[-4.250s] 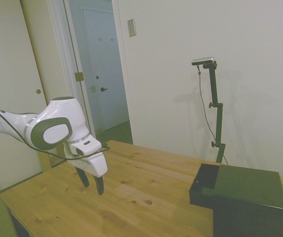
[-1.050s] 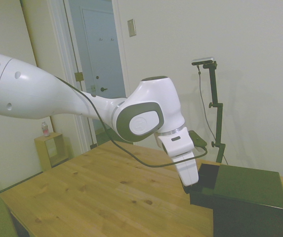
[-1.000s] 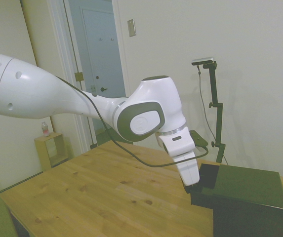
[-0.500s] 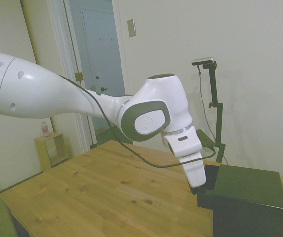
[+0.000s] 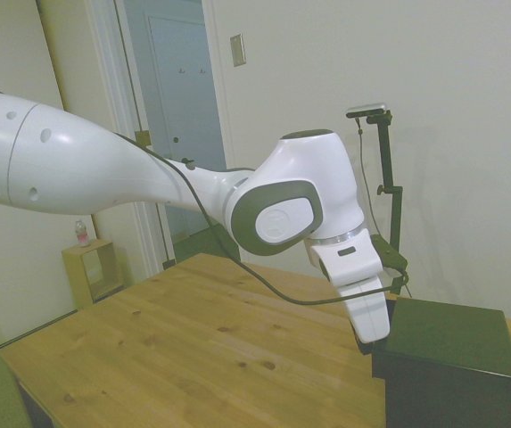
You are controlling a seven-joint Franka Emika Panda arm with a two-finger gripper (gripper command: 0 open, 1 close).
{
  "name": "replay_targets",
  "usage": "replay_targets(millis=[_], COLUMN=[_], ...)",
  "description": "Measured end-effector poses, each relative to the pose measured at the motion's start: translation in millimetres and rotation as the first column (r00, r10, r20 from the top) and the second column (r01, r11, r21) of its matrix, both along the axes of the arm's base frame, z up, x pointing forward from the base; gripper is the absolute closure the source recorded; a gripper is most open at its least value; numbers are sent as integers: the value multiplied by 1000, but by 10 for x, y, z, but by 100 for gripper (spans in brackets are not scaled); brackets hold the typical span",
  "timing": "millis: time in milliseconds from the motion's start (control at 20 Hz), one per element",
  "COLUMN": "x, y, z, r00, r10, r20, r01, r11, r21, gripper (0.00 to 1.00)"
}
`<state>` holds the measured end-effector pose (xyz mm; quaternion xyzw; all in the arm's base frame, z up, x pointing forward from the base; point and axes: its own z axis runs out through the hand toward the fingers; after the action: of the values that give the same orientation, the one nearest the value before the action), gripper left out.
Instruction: Close the top drawer
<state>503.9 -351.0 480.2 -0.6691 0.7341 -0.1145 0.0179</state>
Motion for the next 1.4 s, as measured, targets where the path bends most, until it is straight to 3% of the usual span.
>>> replay_targets(millis=[950,1250,1400], x=[29,181,168], y=[-114,314,696], z=[-23,-89,8], r00=[1000,997,992], r10=[-3,73,128], r20=[-4,-14,-5], r01=[3,-73,-127], r11=[1000,997,991], r21=[9,23,27], gripper=[100,100,100])
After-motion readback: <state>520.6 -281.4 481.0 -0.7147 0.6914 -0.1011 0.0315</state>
